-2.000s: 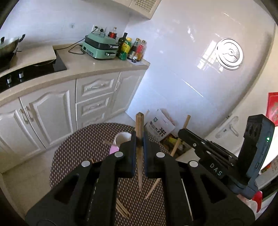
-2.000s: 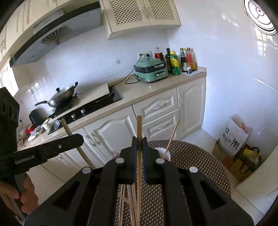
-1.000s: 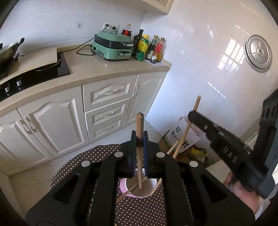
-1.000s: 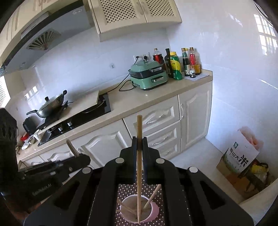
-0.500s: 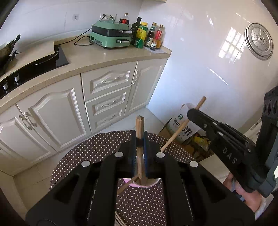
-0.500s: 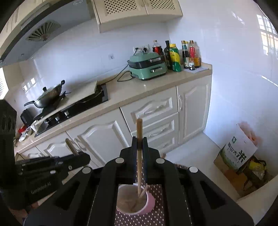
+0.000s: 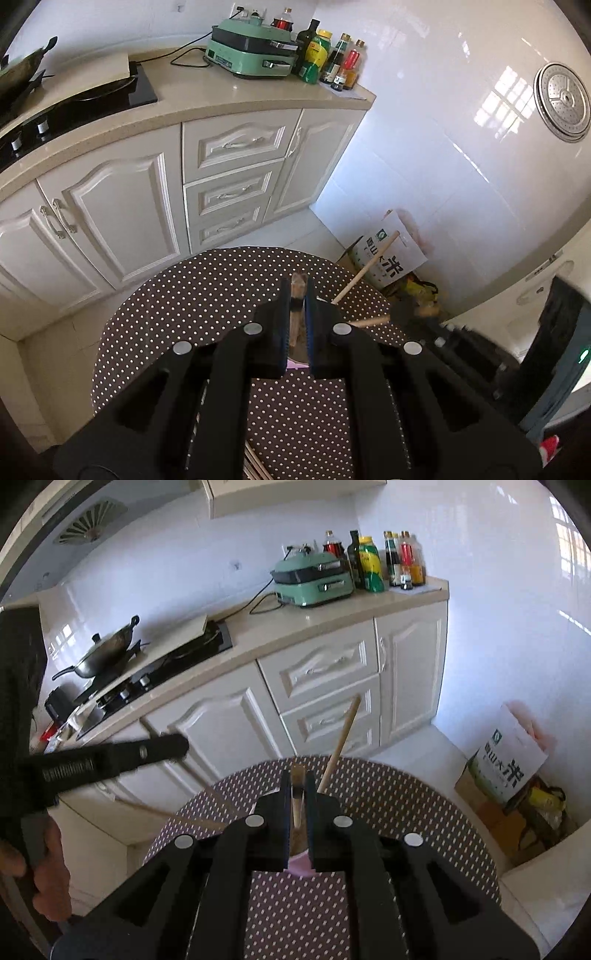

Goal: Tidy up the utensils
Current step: 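Open both grippers to release the chopsticks into the pink cup, then withdraw both grippers back toward the remaining chopsticks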

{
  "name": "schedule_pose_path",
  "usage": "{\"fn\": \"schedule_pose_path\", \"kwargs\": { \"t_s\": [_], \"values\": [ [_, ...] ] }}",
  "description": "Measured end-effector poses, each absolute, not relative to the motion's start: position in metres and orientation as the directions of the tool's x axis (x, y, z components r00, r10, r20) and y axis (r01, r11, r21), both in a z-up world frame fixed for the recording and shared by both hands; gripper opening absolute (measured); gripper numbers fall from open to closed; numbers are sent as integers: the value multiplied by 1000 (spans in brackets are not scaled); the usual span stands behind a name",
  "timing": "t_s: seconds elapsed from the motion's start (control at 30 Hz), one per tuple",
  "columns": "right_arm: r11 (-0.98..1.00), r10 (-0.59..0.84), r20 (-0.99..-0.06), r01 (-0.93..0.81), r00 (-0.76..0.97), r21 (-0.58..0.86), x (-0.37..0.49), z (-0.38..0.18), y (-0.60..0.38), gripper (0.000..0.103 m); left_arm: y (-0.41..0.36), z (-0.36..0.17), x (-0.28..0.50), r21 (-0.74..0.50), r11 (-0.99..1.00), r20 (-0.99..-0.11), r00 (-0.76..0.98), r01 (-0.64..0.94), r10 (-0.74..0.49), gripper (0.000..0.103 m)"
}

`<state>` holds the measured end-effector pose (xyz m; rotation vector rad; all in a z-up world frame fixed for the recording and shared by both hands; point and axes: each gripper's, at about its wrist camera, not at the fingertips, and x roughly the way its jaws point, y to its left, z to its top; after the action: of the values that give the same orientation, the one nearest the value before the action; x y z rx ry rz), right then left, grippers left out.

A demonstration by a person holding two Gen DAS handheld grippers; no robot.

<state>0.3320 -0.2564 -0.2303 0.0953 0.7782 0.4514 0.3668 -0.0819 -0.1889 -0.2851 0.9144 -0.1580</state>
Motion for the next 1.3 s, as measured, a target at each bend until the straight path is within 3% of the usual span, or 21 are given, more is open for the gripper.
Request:
{"fn": "schedule_pose_path", "kwargs": {
  "t_s": [0.2, 0.33, 0.43, 0.5, 0.57, 0.6, 0.87, 1.3],
  "values": [
    [910, 409, -670, -331, 620, 249, 317, -228, -256, 10, -82, -178, 349, -298, 954, -742, 619, 41, -258, 8],
    [917, 398, -656, -302, 641, 261, 305, -218, -258, 30, -77, -169, 334, -284, 957, -733, 632, 51, -251, 12],
    [921, 388, -642, -290, 661, 259, 292, -208, -258, 33, -73, -162, 320, -272, 960, -727, 641, 61, -246, 12],
    [925, 381, -628, -280, 678, 258, 282, -201, -258, 34, -70, -157, 312, -266, 962, -722, 647, 67, -245, 21],
    [927, 375, -618, -270, 691, 259, 273, -195, -258, 34, -66, -151, 301, -260, 963, -714, 659, 68, -239, 43],
    [928, 372, -613, -267, 697, 260, 268, -192, -258, 35, -64, -149, 297, -259, 963, -709, 664, 68, -238, 47],
    [935, 353, -592, -250, 725, 252, 229, -180, -258, 36, -51, -139, 257, -261, 961, -691, 678, 87, -249, 54],
    [933, 361, -636, -268, 682, 243, 196, -200, -231, 36, -26, -169, 211, -263, 961, -735, 629, 80, -253, 54]
  ]
}}
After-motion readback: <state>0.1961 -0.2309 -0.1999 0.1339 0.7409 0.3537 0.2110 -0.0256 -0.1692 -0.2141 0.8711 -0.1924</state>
